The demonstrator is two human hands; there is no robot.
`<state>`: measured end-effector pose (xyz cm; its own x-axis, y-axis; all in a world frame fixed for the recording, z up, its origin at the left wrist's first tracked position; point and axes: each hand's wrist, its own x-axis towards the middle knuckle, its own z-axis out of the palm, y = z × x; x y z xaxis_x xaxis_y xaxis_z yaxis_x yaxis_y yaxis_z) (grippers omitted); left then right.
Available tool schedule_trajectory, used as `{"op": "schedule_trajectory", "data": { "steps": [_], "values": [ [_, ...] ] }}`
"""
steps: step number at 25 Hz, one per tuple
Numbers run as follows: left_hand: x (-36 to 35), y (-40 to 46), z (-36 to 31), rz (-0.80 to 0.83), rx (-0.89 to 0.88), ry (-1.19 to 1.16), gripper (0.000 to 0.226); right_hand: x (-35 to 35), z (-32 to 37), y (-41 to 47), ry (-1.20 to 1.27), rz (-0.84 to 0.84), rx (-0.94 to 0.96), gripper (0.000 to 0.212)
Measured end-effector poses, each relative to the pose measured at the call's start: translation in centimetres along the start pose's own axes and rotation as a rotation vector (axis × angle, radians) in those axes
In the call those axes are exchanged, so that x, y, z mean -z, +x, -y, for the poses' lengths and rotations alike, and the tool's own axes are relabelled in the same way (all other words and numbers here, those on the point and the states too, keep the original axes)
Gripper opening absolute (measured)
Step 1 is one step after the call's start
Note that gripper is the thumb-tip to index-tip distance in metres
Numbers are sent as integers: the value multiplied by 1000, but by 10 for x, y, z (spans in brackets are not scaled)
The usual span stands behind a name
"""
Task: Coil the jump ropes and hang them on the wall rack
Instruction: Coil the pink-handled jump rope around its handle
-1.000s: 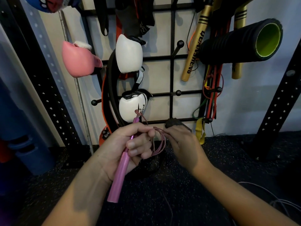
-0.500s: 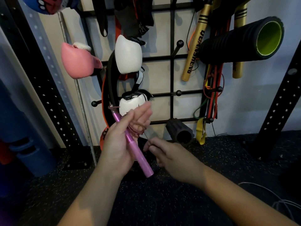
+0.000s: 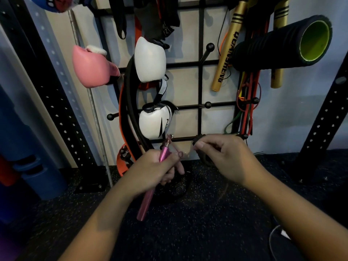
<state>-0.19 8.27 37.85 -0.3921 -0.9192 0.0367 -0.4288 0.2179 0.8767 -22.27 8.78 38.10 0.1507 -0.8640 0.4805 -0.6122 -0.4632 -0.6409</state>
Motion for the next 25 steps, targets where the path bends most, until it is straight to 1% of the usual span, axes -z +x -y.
{"op": "schedule_trajectory", "data": {
  "steps": [3,5,7,9,11,13,15,17,18,19,20,22,23,24,25],
  "values": [
    [-4,-1,-2,29,9,-218,54,-5,-11,1,59,-25,-49,20],
    [0,-3,-3,63,3,-269,44,2,-15,5,81,-44,-72,19],
    [5,-5,-7,108,2,-279,33,12,-16,11,137,-104,-116,18],
    [6,-8,-12,157,-3,-331,32,23,-13,16,222,-192,-152,21],
    [7,-11,-16,209,-53,-442,36,25,-9,19,275,-216,-146,28],
    [8,-12,-22,196,-110,-618,36,25,-8,19,300,-138,-176,32],
    [11,-12,-29,73,-138,-790,36,29,-10,19,429,5,-185,28],
    [13,-10,-36,-85,-126,-875,35,33,-9,19,567,126,-168,27],
    [14,-9,-39,-139,-114,-904,35,32,-8,19,571,140,-150,24],
    [14,-9,-40,-172,-106,-932,34,29,-6,19,525,114,-139,21],
    [14,-9,-40,-180,-102,-954,34,24,-6,19,451,47,-137,19],
    [12,-10,-39,-105,-129,-988,36,16,-7,20,315,-128,-151,32],
    [10,-10,-38,-59,-148,-1015,36,14,-8,20,275,-167,-162,38],
    [8,-12,-39,-36,-160,-1050,35,12,-11,20,269,-152,-172,39],
    [6,-13,-41,-46,-164,-1088,35,10,-11,20,283,-94,-173,34]
  ]
}}
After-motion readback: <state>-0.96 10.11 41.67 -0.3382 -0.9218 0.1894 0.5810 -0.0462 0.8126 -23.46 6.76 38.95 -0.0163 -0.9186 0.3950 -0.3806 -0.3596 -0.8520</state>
